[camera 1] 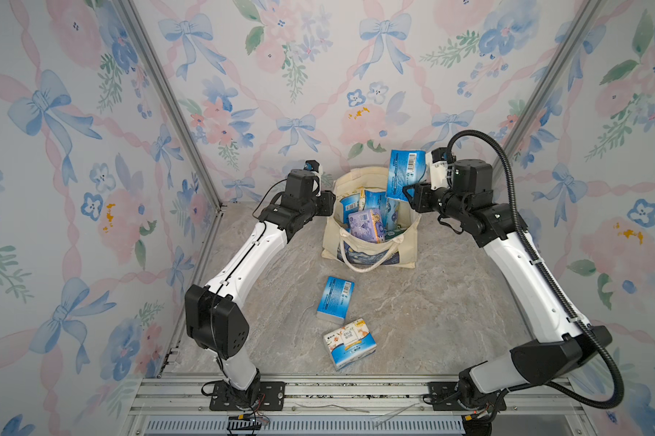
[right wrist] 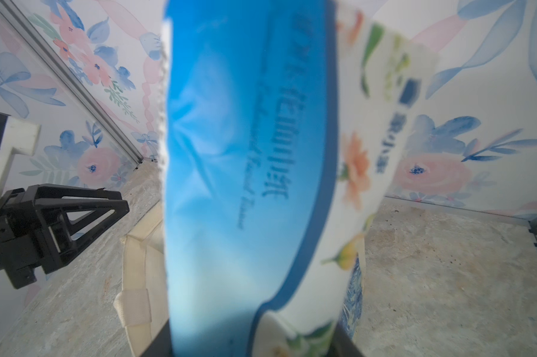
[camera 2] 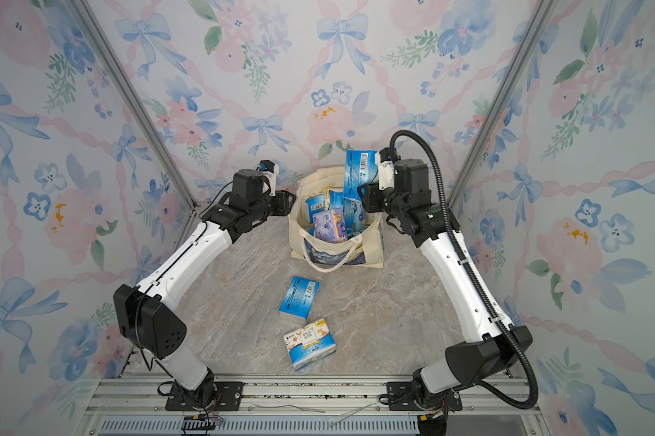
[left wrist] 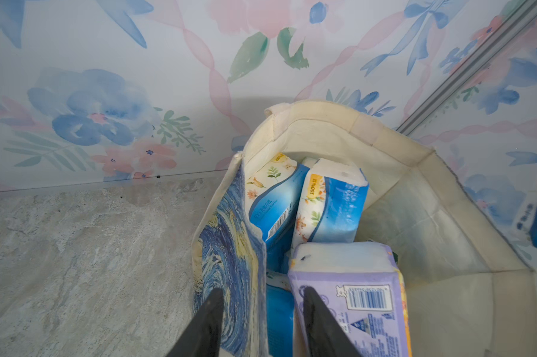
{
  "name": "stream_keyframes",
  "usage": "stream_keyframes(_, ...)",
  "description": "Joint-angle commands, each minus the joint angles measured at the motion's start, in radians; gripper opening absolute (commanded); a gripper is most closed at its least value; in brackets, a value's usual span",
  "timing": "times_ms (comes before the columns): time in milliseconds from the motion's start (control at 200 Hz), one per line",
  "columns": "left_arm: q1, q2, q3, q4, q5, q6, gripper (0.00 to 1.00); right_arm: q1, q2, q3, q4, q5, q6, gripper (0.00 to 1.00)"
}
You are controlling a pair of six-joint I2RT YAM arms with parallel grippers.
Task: Put tissues into the canvas bag
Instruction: Place the pack of facial tissues in the canvas bag.
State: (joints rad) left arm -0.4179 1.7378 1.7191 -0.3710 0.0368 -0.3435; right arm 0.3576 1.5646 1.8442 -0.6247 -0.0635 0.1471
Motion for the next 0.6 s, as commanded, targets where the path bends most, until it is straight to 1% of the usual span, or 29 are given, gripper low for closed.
stream_keyframes(0,-0.001,0.044,0.060,-0.013,-0.055,0.043,0.45,0.016,0.063,0.095,-0.117,0.075,-0.052,0.49)
stream_keyframes(135,-0.002,0.099,0.099,-0.014,-0.062,0.056,0.45,0.022,0.147,0.149,-0.203,0.137,-0.072,0.49)
stream_keyframes(380,-0.006,0.163,0.153,-0.014,-0.043,0.073,0.44,0.061,0.221,0.221,-0.356,0.308,-0.122,0.49)
stream_keyframes(480,-0.007,0.183,0.173,-0.019,-0.044,0.080,0.44,0.084,0.276,0.304,-0.442,0.389,-0.144,0.49)
stream_keyframes(595,-0.007,0.205,0.193,-0.023,-0.039,0.085,0.44,0.118,0.381,0.444,-0.568,0.528,-0.163,0.49)
